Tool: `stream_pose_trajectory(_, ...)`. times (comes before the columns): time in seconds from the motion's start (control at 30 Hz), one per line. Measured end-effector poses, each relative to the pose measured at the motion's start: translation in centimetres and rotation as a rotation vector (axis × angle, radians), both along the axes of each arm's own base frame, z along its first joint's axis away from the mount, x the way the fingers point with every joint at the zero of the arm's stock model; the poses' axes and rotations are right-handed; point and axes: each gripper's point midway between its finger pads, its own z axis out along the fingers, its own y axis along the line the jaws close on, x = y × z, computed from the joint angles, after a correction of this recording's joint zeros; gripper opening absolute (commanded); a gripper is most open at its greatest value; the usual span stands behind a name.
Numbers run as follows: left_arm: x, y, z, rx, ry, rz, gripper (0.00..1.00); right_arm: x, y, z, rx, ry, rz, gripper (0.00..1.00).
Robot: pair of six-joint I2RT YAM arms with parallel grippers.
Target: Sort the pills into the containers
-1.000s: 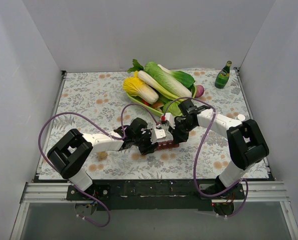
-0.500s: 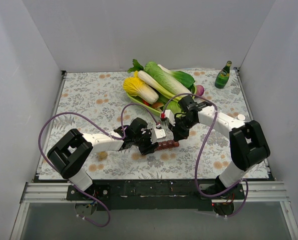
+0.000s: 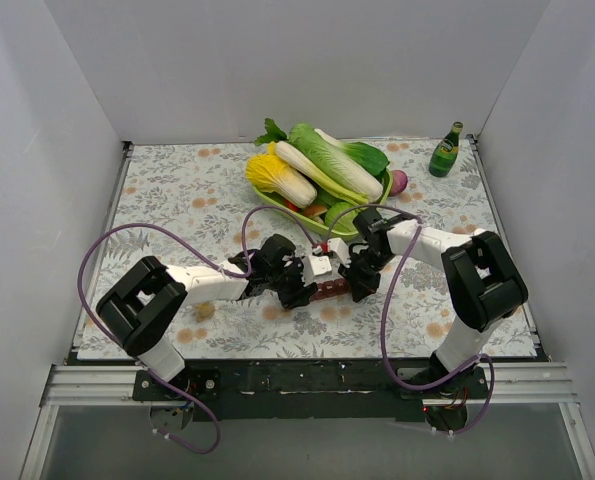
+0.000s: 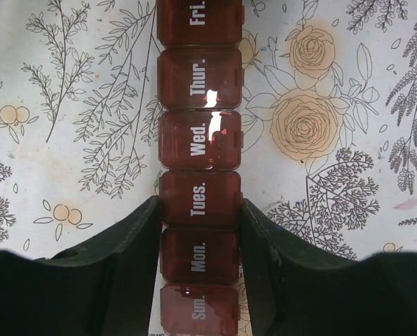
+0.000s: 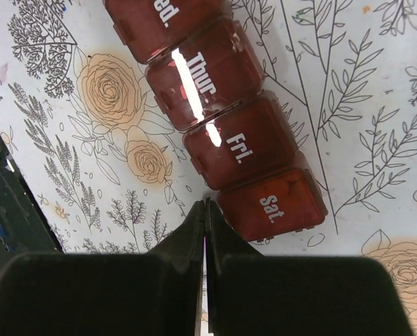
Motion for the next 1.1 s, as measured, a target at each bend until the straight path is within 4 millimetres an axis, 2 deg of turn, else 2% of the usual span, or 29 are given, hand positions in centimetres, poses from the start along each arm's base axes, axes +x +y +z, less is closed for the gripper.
stream_pose_trajectory(0.13, 0.0, 0.0, 0.0, 0.0, 0.0, 0.0, 0.01, -0.1, 0.1, 0.3, 0.009, 0.003, 0.01, 0.01)
stream_pose_trajectory(0.27, 0.0, 0.0, 0.0, 0.0, 0.0, -0.002, 0.03, 0.5, 0.7, 2.2, 0.053, -0.021, 0.036, 0.01)
stream_pose_trajectory(0.33, 0.3, -0.4, 0.5, -0.018, -0.014, -0.007, 0.06, 0.7, 0.2, 3.0, 0.038, -0.036, 0.04, 0.01)
stream_pose_trajectory(0.4, 0.5, -0.7, 0.8, -0.027, -0.022, -0.007, 0.17, 0.6, -0.1, 3.5, 0.033, -0.036, 0.041, 0.01)
stream_pose_trajectory(0.47, 0.2, -0.2, 0.1, 0.001, -0.002, 0.003, 0.28, 1.0, 0.3, 4.7, 0.069, -0.052, 0.039, 0.02)
stream_pose_trajectory(0.67, 0.2, 0.0, 0.0, 0.006, 0.002, 0.019, 0.3, 2.7, 1.4, 9.0, 0.186, -0.179, 0.036, 0.06)
stream_pose_trajectory(0.8, 0.3, 0.0, 0.0, 0.007, 0.004, 0.025, 0.31, 3.0, 1.1, 9.6, 0.204, -0.19, 0.02, 0.08)
stream_pose_trajectory(0.9, 0.3, 0.0, 0.0, 0.009, 0.004, 0.032, 0.37, 3.2, 0.8, 9.5, 0.204, -0.193, 0.009, 0.09)
stream_pose_trajectory(1.03, 0.4, 0.1, 0.0, 0.012, 0.004, 0.047, 0.6, 3.0, 0.4, 8.8, 0.2, -0.189, -0.001, 0.12)
stream_pose_trajectory(1.07, 0.4, 0.3, -0.2, 0.021, 0.008, 0.057, 0.71, 2.9, 0.3, 8.5, 0.198, -0.184, -0.004, 0.15)
stream_pose_trajectory(1.1, 0.3, 0.4, -0.3, 0.028, 0.016, 0.064, 0.75, 2.8, 0.2, 8.3, 0.196, -0.179, -0.007, 0.16)
